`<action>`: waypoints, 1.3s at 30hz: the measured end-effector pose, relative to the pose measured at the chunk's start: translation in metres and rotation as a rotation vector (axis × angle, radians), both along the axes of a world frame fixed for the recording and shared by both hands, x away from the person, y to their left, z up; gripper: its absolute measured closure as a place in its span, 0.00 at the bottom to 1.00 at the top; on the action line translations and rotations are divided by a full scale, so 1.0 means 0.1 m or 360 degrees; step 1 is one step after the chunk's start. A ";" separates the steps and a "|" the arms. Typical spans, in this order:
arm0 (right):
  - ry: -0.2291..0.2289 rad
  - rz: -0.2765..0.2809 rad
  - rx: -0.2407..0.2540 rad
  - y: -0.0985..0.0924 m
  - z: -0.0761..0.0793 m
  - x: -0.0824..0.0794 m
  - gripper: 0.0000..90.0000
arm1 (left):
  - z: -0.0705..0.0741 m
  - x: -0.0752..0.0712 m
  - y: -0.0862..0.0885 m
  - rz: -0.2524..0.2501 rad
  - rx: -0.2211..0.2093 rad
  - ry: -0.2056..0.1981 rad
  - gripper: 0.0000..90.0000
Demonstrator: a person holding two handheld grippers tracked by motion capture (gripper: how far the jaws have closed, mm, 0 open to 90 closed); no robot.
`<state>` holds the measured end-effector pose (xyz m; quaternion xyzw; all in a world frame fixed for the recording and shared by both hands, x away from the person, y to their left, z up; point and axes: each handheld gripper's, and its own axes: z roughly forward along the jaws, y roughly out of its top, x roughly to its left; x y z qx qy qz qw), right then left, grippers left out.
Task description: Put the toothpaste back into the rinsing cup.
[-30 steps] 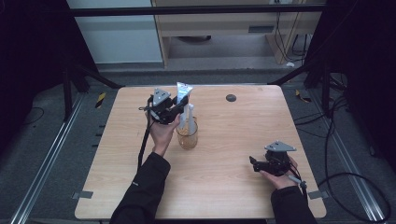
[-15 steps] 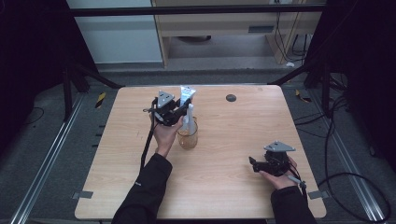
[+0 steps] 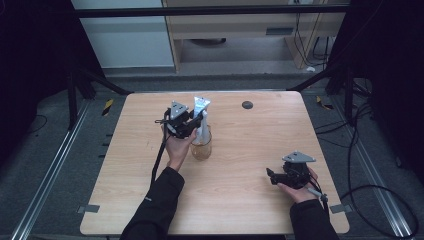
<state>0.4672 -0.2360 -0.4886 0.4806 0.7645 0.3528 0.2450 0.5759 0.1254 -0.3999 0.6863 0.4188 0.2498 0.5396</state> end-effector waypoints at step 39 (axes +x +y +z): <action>0.0002 -0.0004 -0.0010 0.00 0.00 0.00 0.19 | -0.23 -0.19 0.11 -0.0105 0.0320 0.0185 0.69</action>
